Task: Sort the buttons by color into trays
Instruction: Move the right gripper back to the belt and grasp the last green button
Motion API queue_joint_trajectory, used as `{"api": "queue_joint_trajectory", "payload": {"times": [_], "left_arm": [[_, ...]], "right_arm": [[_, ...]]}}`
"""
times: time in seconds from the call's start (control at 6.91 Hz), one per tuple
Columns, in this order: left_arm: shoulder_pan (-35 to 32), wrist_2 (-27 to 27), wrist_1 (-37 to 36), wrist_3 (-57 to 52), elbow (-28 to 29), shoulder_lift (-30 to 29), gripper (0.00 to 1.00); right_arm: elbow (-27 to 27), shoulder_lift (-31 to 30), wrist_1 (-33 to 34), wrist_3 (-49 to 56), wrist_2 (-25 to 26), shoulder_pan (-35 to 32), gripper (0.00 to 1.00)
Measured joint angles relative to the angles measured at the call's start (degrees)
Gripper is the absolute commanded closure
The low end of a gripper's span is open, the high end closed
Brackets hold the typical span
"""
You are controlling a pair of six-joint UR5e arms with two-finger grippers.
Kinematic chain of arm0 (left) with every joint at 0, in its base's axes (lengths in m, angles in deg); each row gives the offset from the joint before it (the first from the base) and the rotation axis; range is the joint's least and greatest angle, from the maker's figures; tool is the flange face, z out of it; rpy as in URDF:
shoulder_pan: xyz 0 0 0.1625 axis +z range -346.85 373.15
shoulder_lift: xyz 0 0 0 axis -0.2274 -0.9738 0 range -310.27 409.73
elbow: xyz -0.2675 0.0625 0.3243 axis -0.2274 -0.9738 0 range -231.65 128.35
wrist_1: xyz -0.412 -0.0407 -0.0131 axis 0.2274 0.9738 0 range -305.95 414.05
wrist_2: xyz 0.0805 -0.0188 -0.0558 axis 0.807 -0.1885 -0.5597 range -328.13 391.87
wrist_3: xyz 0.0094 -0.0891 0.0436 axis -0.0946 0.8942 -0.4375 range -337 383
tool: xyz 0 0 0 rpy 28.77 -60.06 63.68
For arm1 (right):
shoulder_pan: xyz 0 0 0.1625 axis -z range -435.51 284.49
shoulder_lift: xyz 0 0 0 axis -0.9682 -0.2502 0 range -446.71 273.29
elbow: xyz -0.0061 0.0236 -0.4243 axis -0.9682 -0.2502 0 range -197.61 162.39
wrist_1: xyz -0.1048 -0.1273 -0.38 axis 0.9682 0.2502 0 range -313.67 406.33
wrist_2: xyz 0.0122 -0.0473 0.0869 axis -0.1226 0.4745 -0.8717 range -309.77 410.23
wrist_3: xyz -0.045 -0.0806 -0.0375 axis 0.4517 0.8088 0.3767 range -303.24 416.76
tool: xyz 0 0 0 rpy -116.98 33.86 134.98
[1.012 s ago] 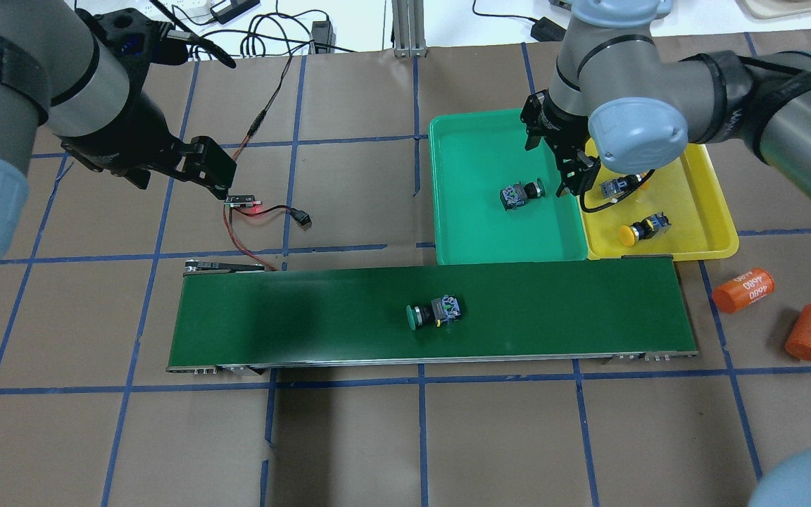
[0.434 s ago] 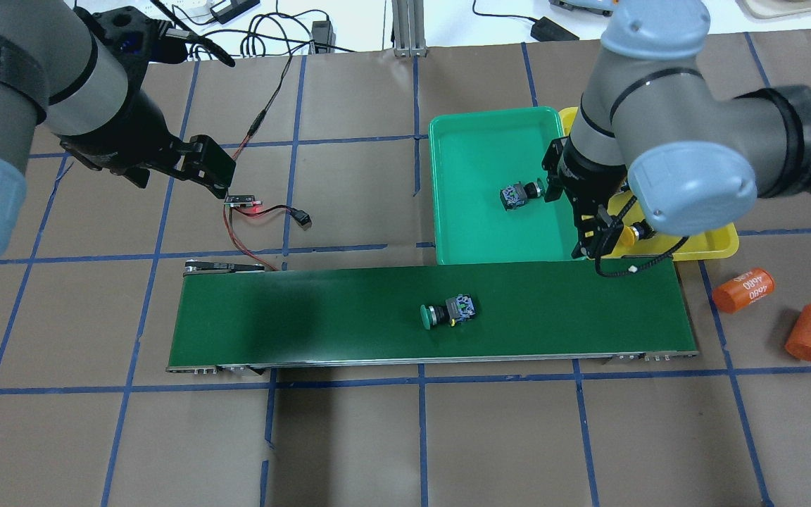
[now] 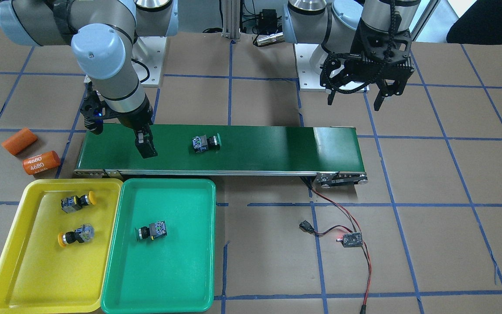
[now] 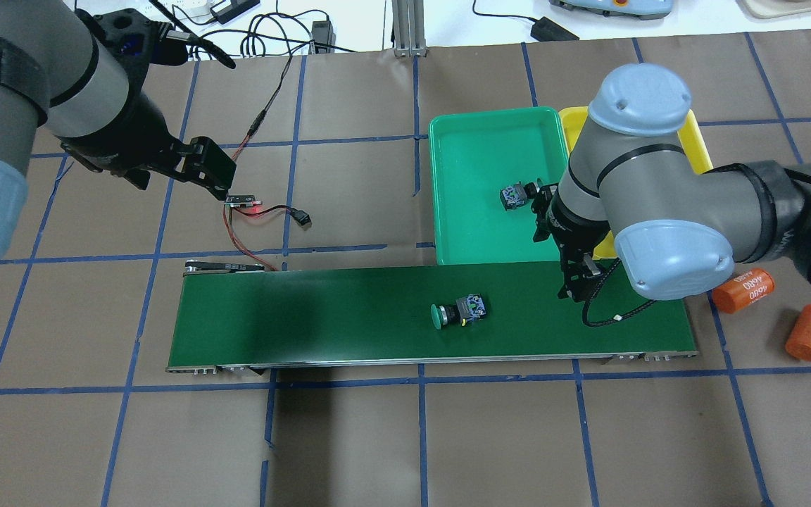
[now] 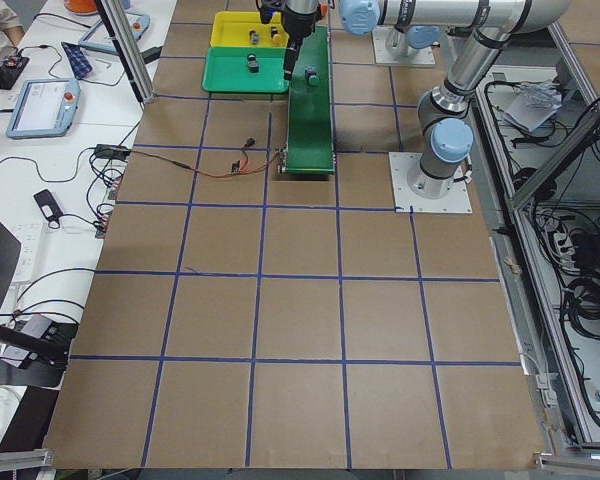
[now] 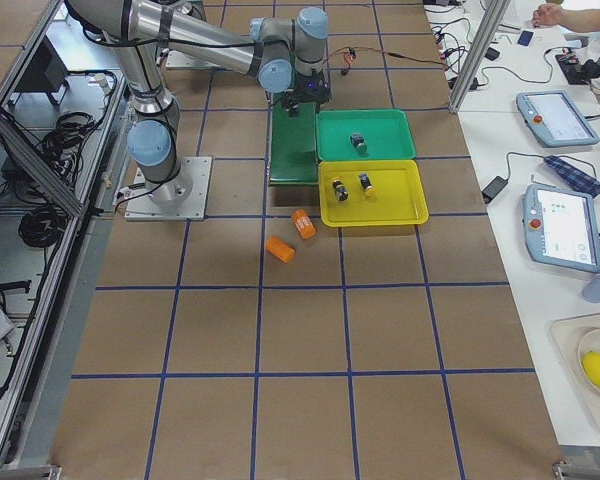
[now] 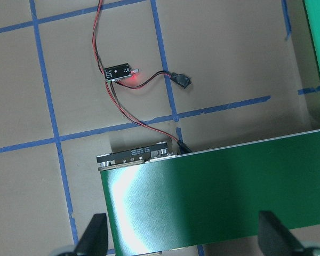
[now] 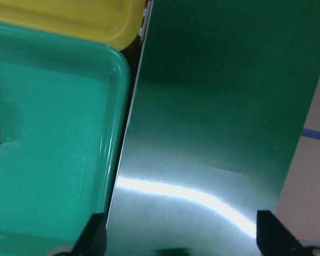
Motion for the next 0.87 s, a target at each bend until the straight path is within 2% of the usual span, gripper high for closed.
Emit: {"api": "queue_joint_trajectory", "payload": {"times": [0.87], "left_arm": [[0.0, 0.0, 0.0, 0.0, -0.1, 0.0, 0.0]], "right_arm": [[3.7, 3.2, 6.3, -4.9, -1.3, -4.0, 0.0]]}}
